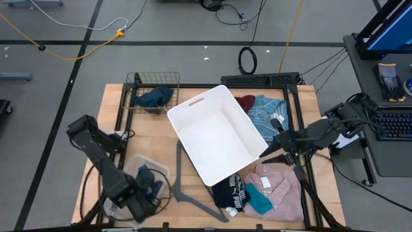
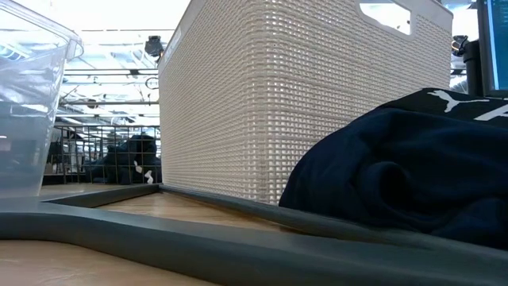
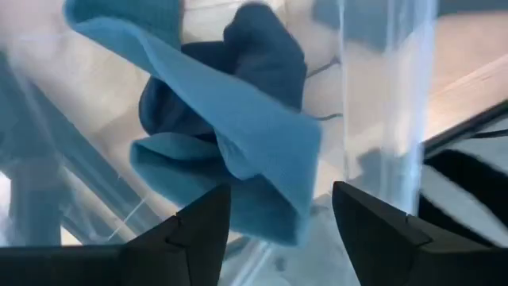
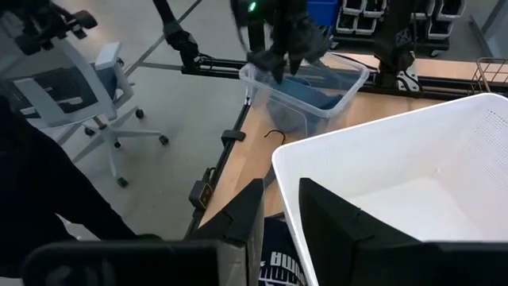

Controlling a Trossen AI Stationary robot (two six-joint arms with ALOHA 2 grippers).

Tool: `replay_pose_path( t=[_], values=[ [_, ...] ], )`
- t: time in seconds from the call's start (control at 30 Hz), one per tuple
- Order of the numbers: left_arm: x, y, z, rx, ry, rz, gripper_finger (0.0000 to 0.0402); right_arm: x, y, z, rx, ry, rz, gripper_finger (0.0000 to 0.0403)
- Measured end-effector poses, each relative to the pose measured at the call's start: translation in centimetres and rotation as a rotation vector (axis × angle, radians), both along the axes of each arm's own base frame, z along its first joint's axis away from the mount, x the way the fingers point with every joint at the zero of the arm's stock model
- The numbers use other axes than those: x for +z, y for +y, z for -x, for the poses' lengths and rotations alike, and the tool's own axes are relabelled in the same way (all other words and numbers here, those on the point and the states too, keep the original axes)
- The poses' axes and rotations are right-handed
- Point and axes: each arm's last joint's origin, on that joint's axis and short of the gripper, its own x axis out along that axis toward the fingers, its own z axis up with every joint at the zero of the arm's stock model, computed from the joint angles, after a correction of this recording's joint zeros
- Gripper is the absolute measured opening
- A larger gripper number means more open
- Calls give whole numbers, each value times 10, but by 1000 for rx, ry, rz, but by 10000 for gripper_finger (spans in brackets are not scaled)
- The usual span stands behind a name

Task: Pick & Place Cloths
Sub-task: Put the light blue sock into the transparent bin

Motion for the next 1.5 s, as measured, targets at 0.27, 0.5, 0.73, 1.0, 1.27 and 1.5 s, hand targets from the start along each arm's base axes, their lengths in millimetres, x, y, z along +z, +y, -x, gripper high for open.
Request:
replay_pose_path(
  t=[0.27, 0.5, 0.73, 1.0, 1.27, 1.5],
  values=[
    [39, 25, 19, 132, -168, 39, 227, 1, -8, 15, 2, 28, -5, 73],
    [60, 39, 15, 144, -610, -140, 227, -9, -26, 36, -178, 170, 33, 73],
    [71, 44, 9, 156, -857, -313, 228, -24, -41, 54, -426, 354, 98, 73],
    [74, 44, 5, 197, -932, -352, 228, -35, -41, 57, -370, 415, 103, 73],
    [77, 47, 4, 34, -984, -571, 227, -82, -14, 42, -55, 523, 117, 73],
    [79, 50, 4, -101, -992, -766, 228, -125, 18, 30, 166, 535, 61, 73]
  ],
)
